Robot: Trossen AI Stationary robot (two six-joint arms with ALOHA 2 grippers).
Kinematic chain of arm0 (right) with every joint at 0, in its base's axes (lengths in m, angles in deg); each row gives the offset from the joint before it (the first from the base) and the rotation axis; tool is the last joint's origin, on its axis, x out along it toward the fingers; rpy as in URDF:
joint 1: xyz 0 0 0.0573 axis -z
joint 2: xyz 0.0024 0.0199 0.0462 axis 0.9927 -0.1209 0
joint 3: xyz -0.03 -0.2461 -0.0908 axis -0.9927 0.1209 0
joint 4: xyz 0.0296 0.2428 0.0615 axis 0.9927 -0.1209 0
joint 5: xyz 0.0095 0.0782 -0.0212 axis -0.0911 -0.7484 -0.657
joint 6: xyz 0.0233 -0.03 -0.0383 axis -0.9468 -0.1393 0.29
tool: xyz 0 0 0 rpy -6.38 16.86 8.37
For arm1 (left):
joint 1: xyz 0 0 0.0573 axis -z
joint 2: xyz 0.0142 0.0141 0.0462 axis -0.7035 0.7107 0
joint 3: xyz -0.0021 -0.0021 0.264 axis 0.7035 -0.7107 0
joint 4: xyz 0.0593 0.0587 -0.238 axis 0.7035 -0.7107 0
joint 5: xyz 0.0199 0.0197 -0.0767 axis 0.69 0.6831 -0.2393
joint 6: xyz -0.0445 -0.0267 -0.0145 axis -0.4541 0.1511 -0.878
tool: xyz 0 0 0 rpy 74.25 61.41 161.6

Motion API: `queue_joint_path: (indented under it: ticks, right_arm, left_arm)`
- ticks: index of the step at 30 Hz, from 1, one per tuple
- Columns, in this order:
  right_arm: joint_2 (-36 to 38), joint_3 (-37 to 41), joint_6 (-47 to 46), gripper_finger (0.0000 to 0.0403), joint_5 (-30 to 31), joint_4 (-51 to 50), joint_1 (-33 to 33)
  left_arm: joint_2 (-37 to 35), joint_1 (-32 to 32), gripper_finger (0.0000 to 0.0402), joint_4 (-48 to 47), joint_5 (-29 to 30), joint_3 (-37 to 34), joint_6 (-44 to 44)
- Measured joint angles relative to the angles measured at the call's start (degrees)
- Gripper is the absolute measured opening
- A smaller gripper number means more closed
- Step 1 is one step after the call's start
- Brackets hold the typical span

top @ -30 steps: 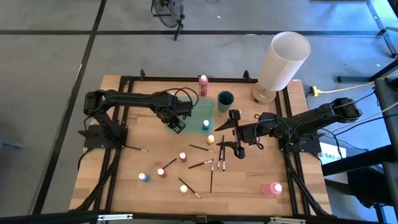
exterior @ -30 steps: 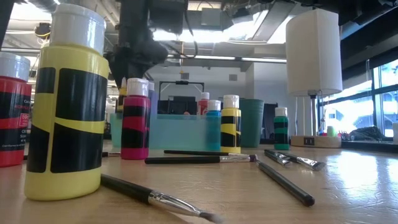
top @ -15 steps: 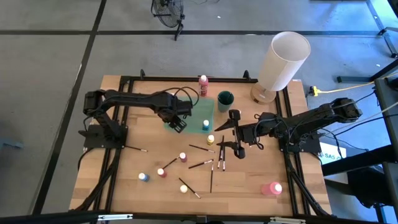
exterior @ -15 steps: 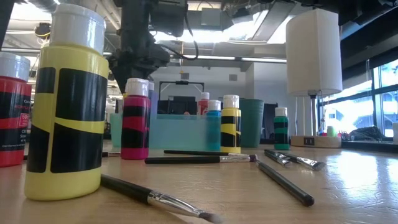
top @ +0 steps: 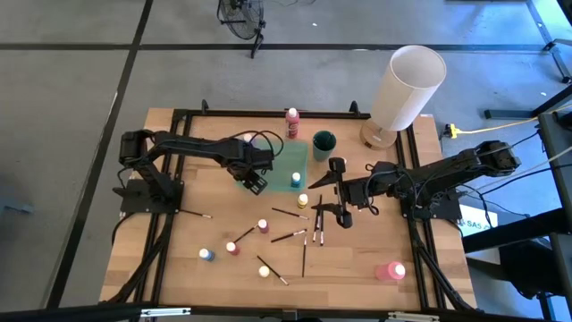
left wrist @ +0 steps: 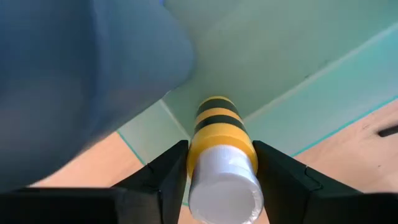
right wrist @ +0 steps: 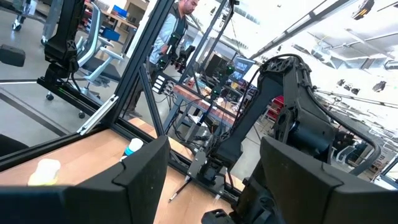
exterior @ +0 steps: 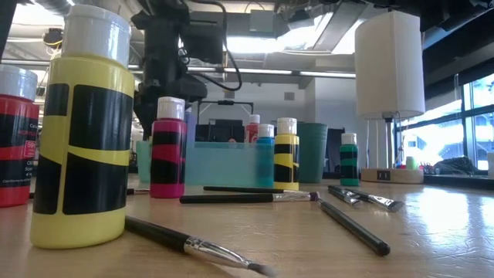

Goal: Pick & Place Paint Supplies
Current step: Put the left small yellow paint bottle into the green bin

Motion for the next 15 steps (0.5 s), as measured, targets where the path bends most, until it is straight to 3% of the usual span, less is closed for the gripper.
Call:
queue_joint_path:
  ticks: [15]
  right_arm:
    - [0.0, 0.0, 0.0, 0.0257, 0.0, -0.2, 0.0]
  left_arm:
    - [-0.1, 0.0, 0.0195, 1.9, -2.2, -0.2, 3.3]
